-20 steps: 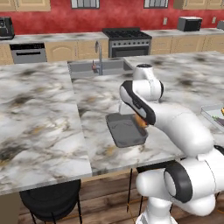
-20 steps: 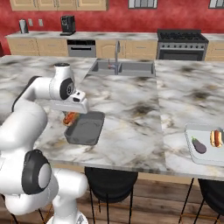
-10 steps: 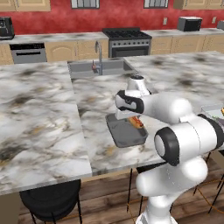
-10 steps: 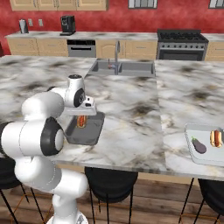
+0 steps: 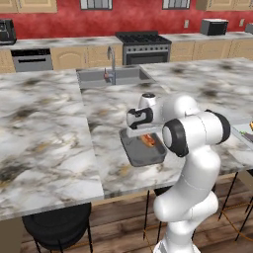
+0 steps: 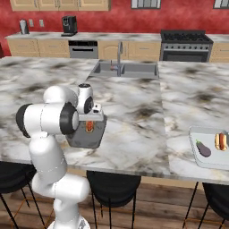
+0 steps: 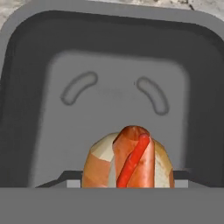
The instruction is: Place one cooked food and one vegetable from the large plate to each tupperware container.
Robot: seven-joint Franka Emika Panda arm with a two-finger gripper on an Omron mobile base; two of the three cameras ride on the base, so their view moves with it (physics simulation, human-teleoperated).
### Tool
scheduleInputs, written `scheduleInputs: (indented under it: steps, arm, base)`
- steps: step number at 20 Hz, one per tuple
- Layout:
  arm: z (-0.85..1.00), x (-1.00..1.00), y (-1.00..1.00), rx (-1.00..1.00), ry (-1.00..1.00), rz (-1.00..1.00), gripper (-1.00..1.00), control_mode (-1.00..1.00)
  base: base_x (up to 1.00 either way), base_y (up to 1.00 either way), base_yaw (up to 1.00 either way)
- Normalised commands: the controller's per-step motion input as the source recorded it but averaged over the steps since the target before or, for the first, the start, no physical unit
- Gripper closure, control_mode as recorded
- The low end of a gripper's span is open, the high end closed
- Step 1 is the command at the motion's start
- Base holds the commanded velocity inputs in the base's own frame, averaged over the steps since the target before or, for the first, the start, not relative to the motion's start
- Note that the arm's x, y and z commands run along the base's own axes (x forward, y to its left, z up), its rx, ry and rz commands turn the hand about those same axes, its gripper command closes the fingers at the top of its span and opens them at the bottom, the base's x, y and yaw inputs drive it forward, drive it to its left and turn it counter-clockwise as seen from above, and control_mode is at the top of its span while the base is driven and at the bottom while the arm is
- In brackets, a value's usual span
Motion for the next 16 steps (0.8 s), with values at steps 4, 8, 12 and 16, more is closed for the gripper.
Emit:
scheduleInputs:
  steps: [4, 8, 12, 16]
  arm:
    - [-0.44, 0.08, -0.04, 0.0, 0.0, -0.14, 1.0, -1.0]
    - [-0.4, 0.0, -0.11, 0.0, 0.0, -0.15, 1.0, -1.0]
    - [-0.43, 0.06, -0.22, 0.0, 0.0, -0.07, 1.0, -1.0]
    - [-0.4, 0.11, -0.24, 0.0, 0.0, -0.02, 1.0, -1.0]
  base:
    - [0.0, 0.0, 0.0]
    - [0.0, 0.0, 0.0]
    - [0.0, 0.0, 0.0]
    - [0.0, 0.0, 0.0]
